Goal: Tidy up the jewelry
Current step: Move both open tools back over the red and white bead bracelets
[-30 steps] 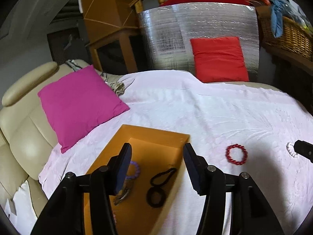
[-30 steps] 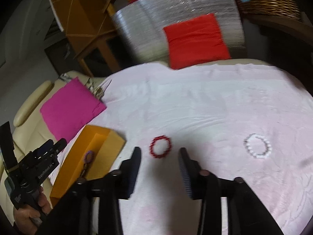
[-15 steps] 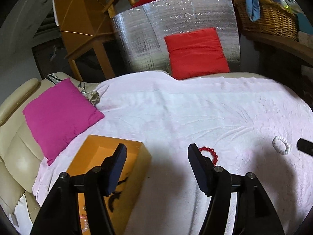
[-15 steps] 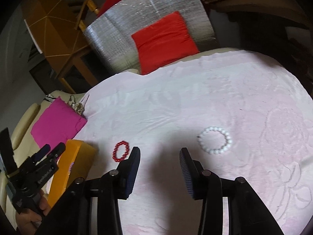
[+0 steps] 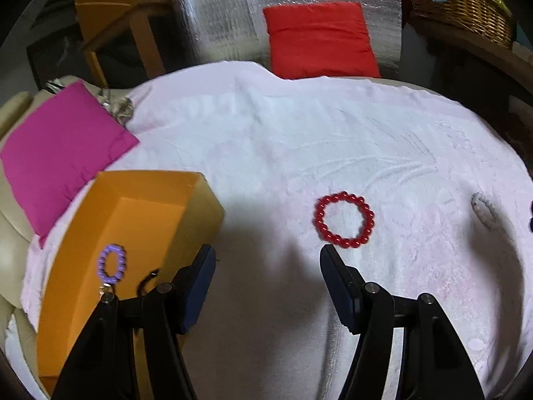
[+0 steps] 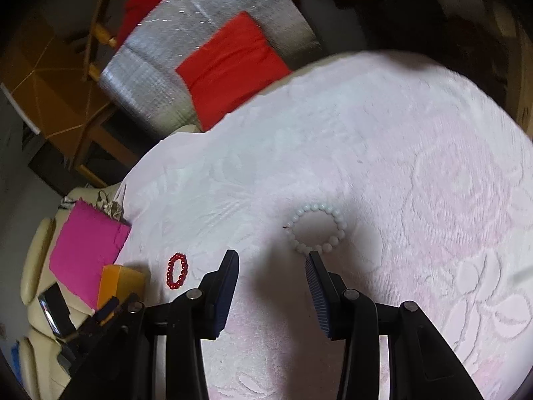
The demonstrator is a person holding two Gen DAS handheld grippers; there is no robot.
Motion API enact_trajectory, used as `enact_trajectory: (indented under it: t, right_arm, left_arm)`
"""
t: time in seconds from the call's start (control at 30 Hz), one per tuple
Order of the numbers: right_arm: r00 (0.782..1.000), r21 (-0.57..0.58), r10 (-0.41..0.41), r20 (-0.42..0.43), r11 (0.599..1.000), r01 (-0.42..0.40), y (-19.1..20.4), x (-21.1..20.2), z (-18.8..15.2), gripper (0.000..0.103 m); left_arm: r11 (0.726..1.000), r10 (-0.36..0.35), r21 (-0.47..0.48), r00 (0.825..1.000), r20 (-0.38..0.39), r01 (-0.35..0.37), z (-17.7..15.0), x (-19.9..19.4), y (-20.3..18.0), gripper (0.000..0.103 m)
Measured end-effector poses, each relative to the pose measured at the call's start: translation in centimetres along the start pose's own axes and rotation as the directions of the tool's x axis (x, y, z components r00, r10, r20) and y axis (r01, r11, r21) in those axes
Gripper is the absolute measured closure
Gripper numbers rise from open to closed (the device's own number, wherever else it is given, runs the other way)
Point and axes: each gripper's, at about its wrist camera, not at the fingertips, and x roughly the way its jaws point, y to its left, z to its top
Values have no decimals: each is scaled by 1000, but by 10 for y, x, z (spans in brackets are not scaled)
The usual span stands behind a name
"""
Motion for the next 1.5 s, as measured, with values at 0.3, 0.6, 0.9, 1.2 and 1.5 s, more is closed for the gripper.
enact_trajectory:
  t: [0.3, 0.6, 0.9, 1.2, 1.5]
  right_arm:
    - [1000, 83, 4, -12, 997, -3, -22, 1, 8, 58]
    - [999, 148, -19, -33, 989, 23, -39, 7, 11, 58]
    - [997, 119, -20, -72, 992, 29, -30, 25, 5, 58]
    - [997, 122, -38, -74, 991, 47, -33, 30, 5, 58]
    - [997, 108, -38, -72, 993, 45, -33, 32, 7, 58]
  left_arm:
    - [996, -93, 13, 996, -11, 93, 0, 4, 17, 37]
    - [992, -117, 50, 993, -18, 117, 2, 5, -7, 37]
    - [991, -88, 96, 996, -25, 90, 0, 8, -23, 37]
    - [991, -80, 108, 996, -28, 83, 2, 13, -28, 37]
    - [990, -67, 120, 997, -35, 71, 3, 18, -31, 37]
